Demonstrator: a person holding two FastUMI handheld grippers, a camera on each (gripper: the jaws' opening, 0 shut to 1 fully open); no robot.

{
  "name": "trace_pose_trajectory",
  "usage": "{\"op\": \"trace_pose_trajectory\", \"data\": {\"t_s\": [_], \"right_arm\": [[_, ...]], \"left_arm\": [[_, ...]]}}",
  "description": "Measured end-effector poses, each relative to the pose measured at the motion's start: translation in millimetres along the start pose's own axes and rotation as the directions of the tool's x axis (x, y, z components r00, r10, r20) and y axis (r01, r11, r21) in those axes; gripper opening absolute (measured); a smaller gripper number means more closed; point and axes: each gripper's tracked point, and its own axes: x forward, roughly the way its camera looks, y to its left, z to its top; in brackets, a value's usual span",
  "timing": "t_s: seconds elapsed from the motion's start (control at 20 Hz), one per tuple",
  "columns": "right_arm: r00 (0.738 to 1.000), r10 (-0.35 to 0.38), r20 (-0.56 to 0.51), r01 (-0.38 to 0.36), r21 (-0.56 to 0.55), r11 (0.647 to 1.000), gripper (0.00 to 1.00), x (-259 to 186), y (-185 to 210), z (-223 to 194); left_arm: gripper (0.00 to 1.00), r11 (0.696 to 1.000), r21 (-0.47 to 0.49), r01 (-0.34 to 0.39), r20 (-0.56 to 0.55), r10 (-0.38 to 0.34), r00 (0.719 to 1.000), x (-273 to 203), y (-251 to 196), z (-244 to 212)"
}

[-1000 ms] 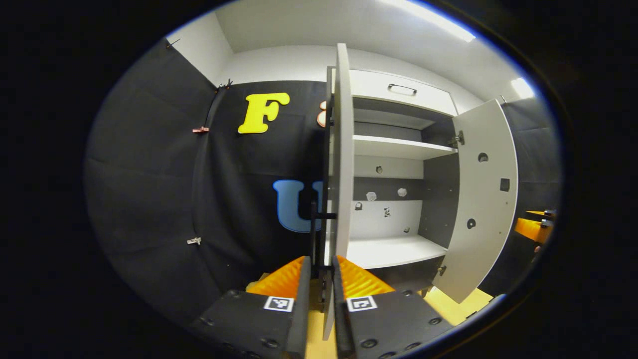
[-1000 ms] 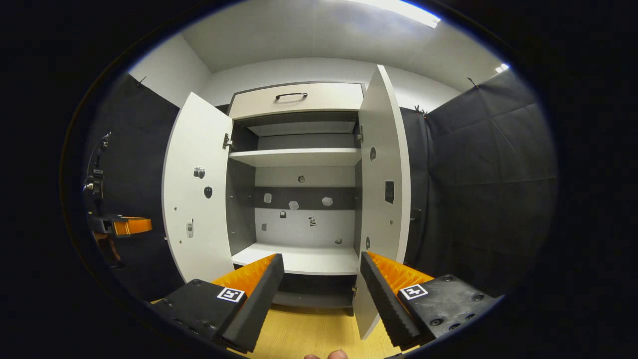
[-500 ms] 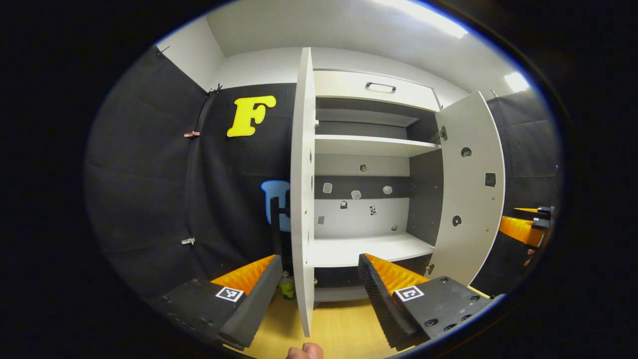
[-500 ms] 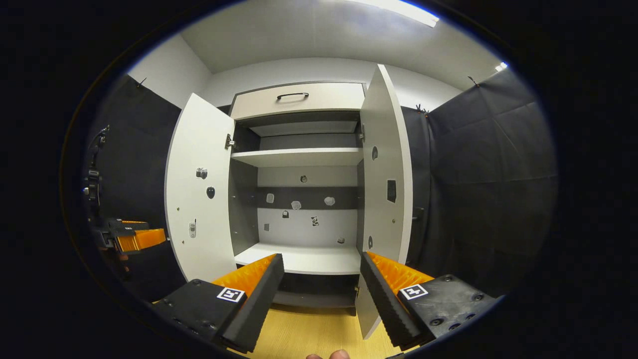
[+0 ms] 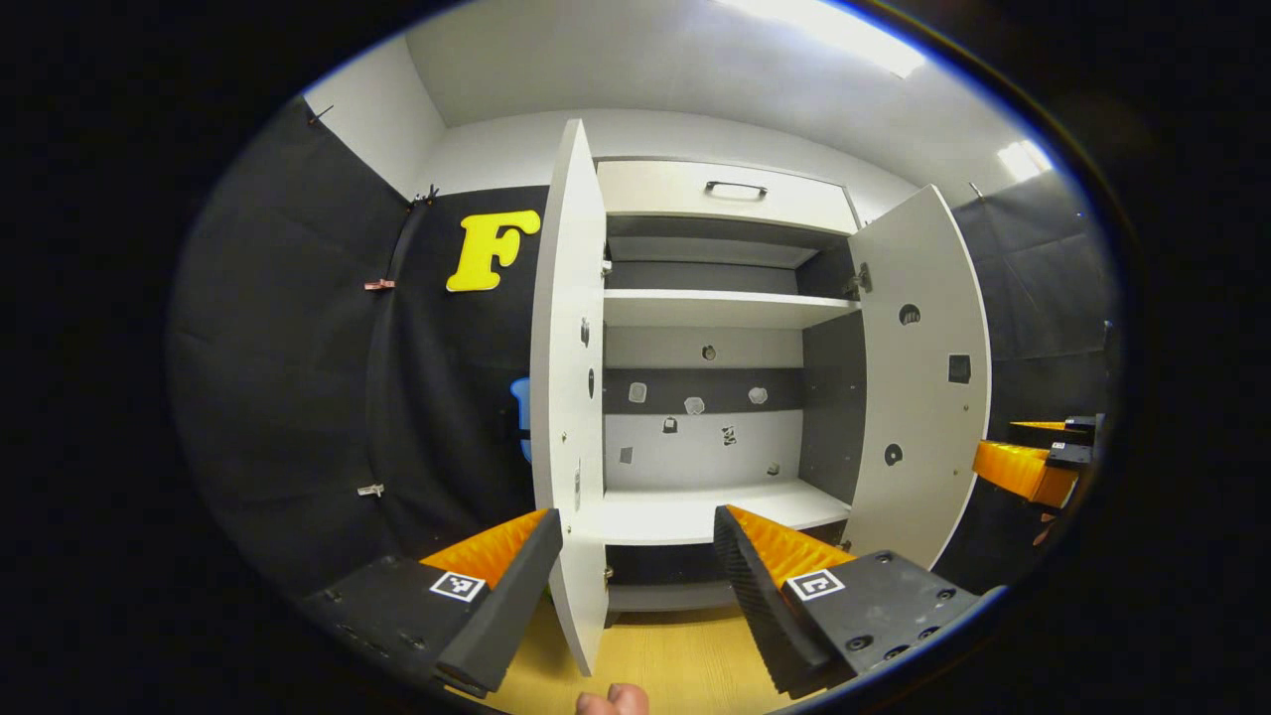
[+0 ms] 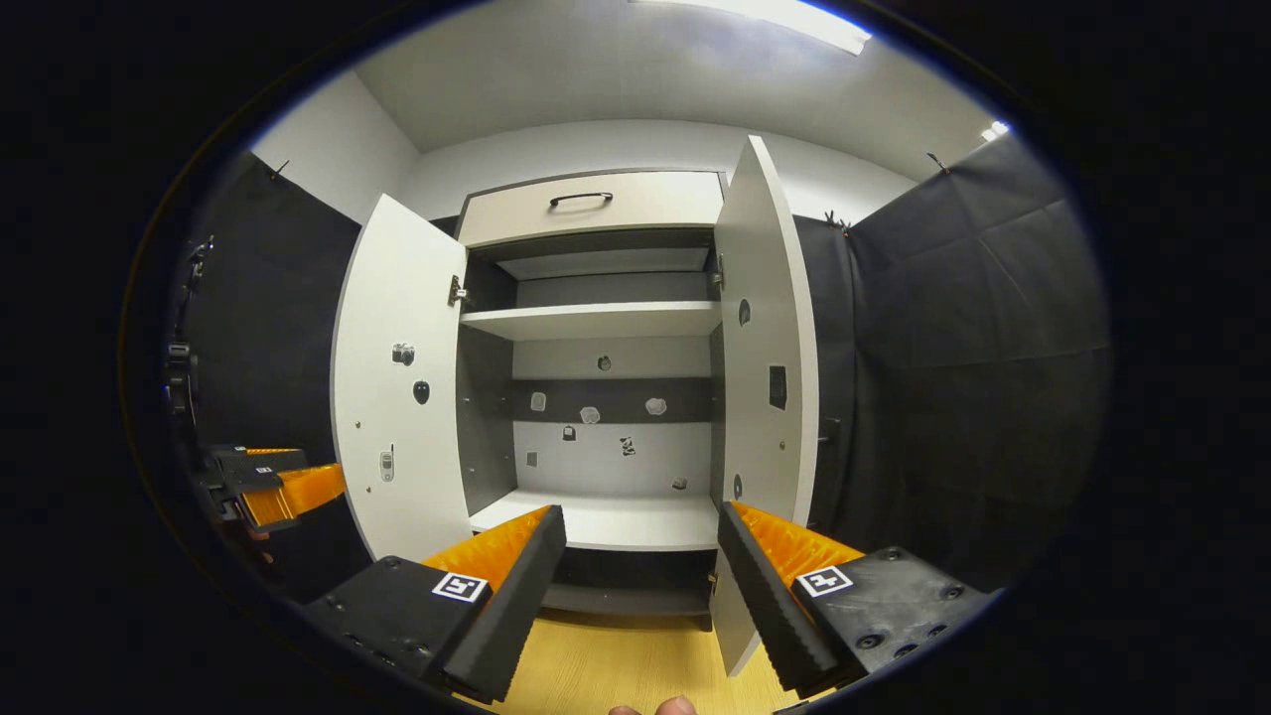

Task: Open the right door of the double-door shoe cabinet with the right hand, and open the left door with the left hand.

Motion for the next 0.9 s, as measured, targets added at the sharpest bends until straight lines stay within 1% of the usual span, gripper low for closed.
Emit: {"op": "trace_pose_trajectory", "data": {"t_s": [0.15,0.3,0.5,0.9], "right_arm": [[1.0,0.004,-0.003,-0.004,0.002,1.0,0.97,-0.7,1.1,-0.8],[1.0,0.002,-0.001,-0.002,-0.003,1.0,0.97,0.3,1.0,-0.1],[1.0,-0.006,0.001,0.006,-0.001,1.0,0.97,0.6,-0.9,0.1],[1.0,-0.016,-0.004,0.016,0.004,1.0,0.97,4.3,-3.4,-2.0]], "left_arm": [[0.94,0.999,0.023,0.025,-0.011,-0.025,1.0,-0.4,-9.8,-2.1],[0.94,0.999,0.012,0.039,-0.023,-0.039,0.999,0.4,-14.9,-6.2],[0.94,1.0,0.014,0.025,-0.03,-0.025,0.999,1.3,-14.2,-8.1],[0.94,0.999,0.018,0.035,-0.036,-0.034,0.999,8.7,-18.3,-12.4]]}}
